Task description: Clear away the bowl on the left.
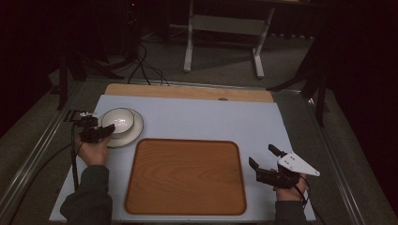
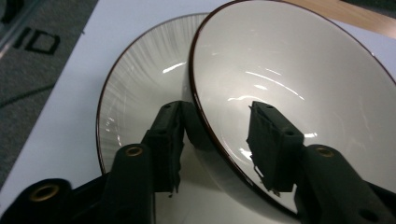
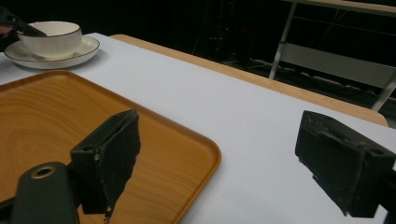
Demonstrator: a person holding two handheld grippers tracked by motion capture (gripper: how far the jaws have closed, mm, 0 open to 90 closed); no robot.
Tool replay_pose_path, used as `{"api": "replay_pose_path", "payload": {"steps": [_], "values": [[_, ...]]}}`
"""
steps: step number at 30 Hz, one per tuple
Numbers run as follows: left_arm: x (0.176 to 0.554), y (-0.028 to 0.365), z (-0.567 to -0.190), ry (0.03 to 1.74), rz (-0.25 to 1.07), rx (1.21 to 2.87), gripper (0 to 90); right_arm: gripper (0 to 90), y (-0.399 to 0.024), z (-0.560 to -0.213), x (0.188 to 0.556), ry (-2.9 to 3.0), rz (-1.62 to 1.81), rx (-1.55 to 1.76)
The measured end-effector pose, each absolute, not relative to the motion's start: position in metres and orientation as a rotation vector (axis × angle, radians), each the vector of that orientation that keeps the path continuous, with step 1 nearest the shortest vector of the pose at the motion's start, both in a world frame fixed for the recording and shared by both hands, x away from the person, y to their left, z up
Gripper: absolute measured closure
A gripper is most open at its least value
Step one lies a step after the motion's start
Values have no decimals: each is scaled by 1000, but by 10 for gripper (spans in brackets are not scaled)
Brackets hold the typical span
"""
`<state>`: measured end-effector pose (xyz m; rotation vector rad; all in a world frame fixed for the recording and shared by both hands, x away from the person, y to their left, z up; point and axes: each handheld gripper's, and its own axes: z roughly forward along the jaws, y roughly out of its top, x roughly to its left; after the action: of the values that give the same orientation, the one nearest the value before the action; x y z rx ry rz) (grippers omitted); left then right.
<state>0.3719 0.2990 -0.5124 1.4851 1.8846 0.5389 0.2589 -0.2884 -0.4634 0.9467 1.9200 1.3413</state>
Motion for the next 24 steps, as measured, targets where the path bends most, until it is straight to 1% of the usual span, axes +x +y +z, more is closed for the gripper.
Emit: {"api": "replay_pose_path", "payload": {"steps": [3, 4, 9, 12, 13, 18, 20, 22, 24], "values": [[373, 299, -515, 1903, 514, 1478, 625, 137, -288, -463, 259, 1919, 1341, 947], [374, 301, -518, 1920, 470, 1451, 650, 137, -289, -463, 259, 1918, 1342, 942], [374, 301, -517, 1947, 438, 1413, 690, 137, -289, -463, 259, 1915, 1339, 940], [373, 303, -517, 1967, 436, 1408, 784, 136, -289, -463, 259, 1913, 1338, 940], [372, 304, -517, 1967, 421, 1390, 794, 137, -289, -463, 259, 1912, 1338, 941], [371, 306, -517, 1963, 382, 1340, 822, 137, -289, -463, 259, 1912, 1337, 937], [370, 306, -518, 1968, 372, 1324, 823, 137, -290, -463, 259, 1912, 1336, 937], [369, 309, -519, 1968, 334, 1279, 823, 137, -290, -463, 258, 1910, 1336, 940], [368, 310, -519, 1969, 336, 1278, 825, 137, -290, -462, 258, 1906, 1339, 943]]}}
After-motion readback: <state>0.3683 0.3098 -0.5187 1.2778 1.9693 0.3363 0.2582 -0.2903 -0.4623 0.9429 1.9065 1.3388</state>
